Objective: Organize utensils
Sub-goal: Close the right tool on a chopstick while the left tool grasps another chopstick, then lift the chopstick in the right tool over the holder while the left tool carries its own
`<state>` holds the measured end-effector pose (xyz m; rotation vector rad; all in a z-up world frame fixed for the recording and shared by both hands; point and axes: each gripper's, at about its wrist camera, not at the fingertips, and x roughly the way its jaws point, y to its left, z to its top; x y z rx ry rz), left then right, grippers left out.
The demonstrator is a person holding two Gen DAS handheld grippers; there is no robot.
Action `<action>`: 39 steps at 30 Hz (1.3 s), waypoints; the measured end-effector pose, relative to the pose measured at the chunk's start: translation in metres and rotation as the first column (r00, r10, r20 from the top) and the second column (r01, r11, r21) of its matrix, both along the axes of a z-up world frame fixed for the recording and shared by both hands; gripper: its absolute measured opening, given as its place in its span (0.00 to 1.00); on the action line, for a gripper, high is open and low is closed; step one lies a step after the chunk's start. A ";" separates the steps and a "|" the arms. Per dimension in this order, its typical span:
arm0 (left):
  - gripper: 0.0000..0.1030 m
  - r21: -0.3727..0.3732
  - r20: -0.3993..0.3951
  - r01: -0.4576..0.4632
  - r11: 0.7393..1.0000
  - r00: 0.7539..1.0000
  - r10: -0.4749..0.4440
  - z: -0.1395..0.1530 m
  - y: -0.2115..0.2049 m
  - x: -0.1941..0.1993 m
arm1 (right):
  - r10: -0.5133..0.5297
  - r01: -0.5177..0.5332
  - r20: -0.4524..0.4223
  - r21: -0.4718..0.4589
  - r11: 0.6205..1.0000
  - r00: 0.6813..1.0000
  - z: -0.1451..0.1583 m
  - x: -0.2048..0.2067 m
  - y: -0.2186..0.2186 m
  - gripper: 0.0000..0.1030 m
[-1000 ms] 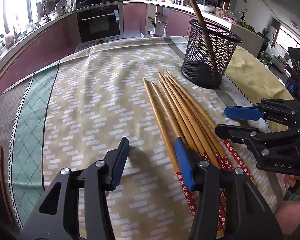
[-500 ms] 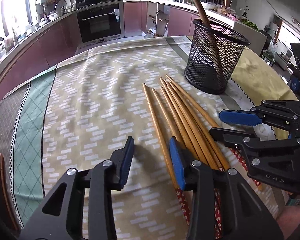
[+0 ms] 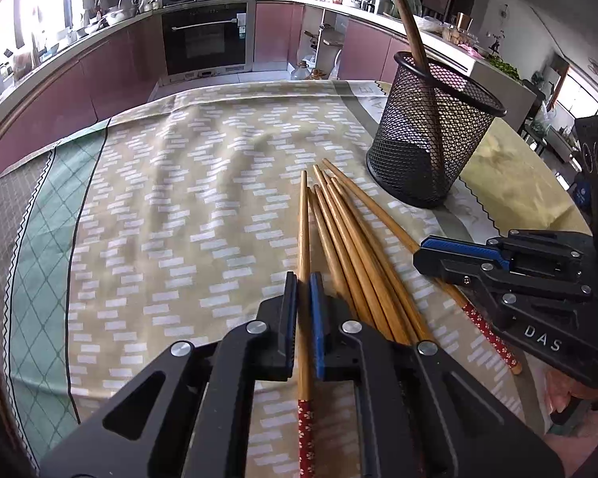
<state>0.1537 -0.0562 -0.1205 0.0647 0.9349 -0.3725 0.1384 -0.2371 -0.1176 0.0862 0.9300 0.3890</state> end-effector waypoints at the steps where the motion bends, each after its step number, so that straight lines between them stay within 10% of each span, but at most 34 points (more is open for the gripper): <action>1: 0.07 -0.003 0.006 -0.001 1.000 1.000 0.001 0.002 0.000 -0.001 | -0.001 0.001 0.002 0.011 1.000 1.000 0.002 -0.001 -0.002 0.06; 39: 0.07 -0.294 0.273 0.190 0.937 0.956 -0.108 0.159 0.014 -0.043 | -0.019 -0.062 0.341 0.224 0.973 0.940 0.112 -0.034 -0.075 0.06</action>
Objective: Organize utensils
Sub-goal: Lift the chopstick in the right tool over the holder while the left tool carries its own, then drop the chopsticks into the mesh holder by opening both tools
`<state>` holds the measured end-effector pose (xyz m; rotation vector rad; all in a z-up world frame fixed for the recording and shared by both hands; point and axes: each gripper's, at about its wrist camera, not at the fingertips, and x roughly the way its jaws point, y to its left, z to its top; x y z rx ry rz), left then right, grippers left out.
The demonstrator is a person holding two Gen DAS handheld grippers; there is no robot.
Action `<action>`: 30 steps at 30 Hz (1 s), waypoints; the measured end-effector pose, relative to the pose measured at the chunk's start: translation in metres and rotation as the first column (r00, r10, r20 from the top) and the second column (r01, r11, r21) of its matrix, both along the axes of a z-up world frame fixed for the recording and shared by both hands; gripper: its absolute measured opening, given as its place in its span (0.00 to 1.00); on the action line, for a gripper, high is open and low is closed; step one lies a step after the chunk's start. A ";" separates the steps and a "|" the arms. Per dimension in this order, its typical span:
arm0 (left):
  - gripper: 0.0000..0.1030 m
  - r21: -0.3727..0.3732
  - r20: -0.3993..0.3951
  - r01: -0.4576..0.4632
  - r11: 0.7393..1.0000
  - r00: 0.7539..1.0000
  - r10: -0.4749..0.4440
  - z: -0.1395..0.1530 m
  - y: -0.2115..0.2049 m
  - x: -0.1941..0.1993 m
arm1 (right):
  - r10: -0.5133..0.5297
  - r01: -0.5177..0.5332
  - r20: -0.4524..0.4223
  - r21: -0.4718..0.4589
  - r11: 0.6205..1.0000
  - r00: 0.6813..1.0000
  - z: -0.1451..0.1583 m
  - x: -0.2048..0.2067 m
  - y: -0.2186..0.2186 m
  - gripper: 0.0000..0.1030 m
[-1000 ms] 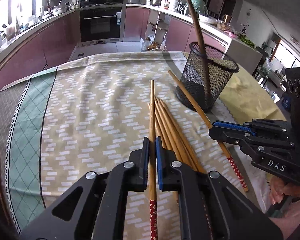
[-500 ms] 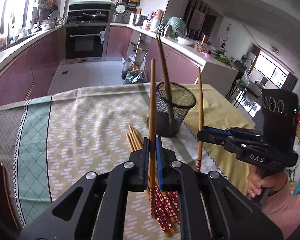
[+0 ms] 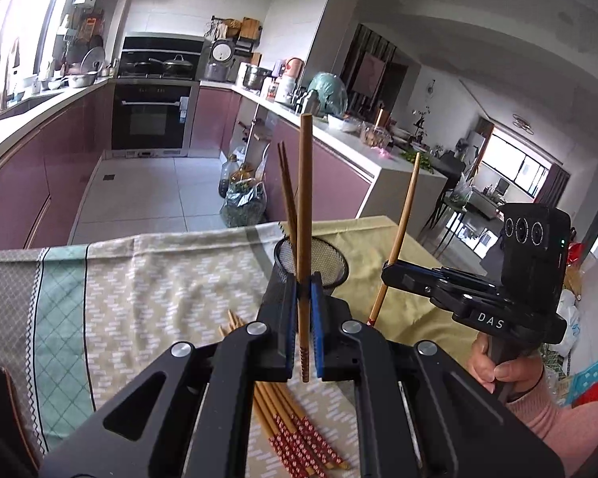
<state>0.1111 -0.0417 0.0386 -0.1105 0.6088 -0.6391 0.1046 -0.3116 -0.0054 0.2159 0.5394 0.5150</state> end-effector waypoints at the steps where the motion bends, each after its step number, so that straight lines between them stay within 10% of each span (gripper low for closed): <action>1: 0.07 -0.005 0.006 0.002 1.000 1.000 -0.002 0.003 -0.002 0.003 | -0.004 0.004 0.013 -0.005 1.000 1.000 0.005 0.003 -0.002 0.06; 16: 0.07 -0.023 0.078 0.012 1.000 0.997 -0.011 0.049 -0.042 0.053 | -0.067 0.071 0.129 -0.022 0.997 0.989 0.049 0.047 -0.021 0.06; 30: 0.07 0.161 -0.019 0.066 0.985 0.998 -0.063 0.005 -0.082 0.084 | -0.074 0.078 0.033 -0.125 0.989 0.997 0.014 0.087 -0.009 0.06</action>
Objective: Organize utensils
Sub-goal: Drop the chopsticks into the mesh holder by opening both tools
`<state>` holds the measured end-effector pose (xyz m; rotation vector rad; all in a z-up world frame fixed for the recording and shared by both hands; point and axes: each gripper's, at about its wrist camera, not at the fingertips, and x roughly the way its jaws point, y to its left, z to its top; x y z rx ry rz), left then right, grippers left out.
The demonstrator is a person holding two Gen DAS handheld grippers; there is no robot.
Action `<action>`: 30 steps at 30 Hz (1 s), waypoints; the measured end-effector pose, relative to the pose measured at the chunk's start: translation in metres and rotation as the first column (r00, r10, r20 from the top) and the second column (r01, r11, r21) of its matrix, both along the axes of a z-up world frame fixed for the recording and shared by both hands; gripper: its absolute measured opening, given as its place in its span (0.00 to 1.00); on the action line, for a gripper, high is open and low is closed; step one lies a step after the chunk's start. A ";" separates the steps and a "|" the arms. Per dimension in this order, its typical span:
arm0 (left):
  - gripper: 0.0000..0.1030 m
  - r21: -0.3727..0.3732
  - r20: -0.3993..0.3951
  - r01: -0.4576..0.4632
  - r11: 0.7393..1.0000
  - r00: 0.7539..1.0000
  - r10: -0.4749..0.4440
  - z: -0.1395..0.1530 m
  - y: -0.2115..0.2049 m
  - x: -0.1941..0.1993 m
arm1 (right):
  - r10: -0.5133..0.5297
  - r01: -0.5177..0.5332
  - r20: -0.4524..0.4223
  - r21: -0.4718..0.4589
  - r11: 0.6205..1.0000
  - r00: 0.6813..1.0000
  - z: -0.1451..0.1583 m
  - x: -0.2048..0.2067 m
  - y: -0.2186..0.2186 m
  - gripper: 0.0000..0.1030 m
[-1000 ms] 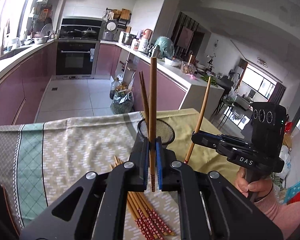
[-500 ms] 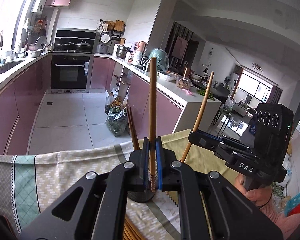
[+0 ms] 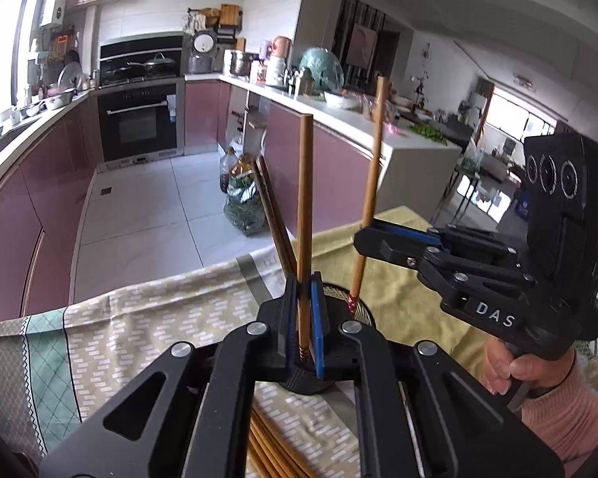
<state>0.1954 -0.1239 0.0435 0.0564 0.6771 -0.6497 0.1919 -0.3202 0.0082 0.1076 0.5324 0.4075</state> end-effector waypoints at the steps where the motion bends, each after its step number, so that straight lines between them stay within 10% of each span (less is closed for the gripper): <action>1: 0.07 0.013 -0.011 0.003 1.000 1.000 -0.003 -0.004 -0.003 0.001 | 0.001 -0.001 -0.020 -0.011 1.000 1.000 -0.004 0.003 0.001 0.06; 10: 0.07 0.073 -0.045 0.018 0.997 0.999 -0.015 -0.026 -0.014 0.014 | 0.013 -0.022 -0.155 -0.058 0.998 0.988 -0.028 0.014 0.011 0.06; 30: 0.21 0.085 -0.060 -0.076 0.994 0.995 0.081 -0.041 -0.011 0.037 | 0.007 -0.011 -0.162 -0.023 1.000 0.987 -0.035 0.011 0.010 0.18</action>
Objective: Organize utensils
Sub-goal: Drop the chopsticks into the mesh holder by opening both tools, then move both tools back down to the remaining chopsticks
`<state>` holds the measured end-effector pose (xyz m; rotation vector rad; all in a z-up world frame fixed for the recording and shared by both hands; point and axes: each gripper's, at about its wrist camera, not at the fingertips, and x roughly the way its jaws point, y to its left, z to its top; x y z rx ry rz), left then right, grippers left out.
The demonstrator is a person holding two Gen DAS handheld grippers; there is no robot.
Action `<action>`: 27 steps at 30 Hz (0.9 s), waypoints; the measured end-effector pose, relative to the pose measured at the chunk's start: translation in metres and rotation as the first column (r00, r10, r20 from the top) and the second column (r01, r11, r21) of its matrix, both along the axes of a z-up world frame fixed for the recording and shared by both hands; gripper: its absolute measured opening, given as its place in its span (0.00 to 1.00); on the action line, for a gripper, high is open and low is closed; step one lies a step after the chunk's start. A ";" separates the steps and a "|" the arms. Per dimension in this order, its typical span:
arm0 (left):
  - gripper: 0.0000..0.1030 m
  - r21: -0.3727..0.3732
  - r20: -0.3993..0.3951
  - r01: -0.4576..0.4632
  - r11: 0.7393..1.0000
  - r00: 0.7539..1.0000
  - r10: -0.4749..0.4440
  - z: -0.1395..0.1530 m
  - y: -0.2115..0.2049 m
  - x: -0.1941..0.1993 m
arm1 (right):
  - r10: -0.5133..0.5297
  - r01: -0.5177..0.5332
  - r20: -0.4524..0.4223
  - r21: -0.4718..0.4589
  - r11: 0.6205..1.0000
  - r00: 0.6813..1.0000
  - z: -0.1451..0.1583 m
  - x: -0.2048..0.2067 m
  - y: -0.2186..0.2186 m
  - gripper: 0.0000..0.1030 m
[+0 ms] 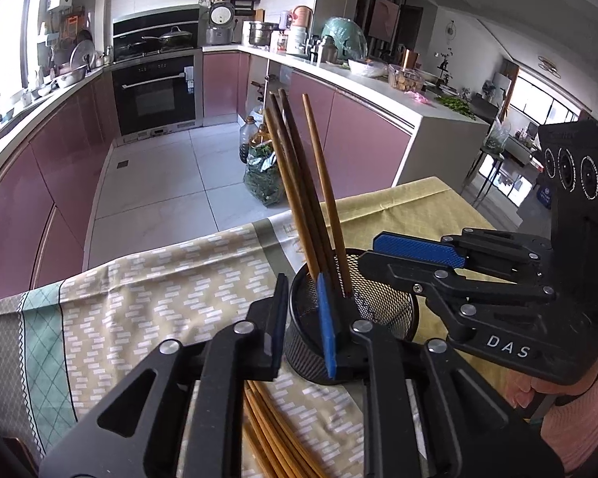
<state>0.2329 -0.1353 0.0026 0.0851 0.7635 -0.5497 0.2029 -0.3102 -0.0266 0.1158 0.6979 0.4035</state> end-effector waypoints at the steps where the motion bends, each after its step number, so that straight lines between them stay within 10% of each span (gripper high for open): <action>1: 0.23 -0.003 0.018 -0.009 1.000 1.000 0.009 0.002 0.004 -0.004 | 0.003 -0.003 0.006 0.002 1.000 1.000 0.001 -0.003 0.000 0.19; 9: 0.51 -0.024 0.139 -0.043 0.999 0.989 0.046 0.014 0.039 -0.050 | 0.067 -0.069 0.081 0.022 0.997 0.994 0.017 -0.042 0.010 0.31; 27: 0.52 0.117 0.011 -0.083 0.990 0.997 0.083 -0.082 0.082 -0.111 | 0.177 -0.180 -0.115 -0.018 0.983 0.977 -0.059 -0.090 0.067 0.41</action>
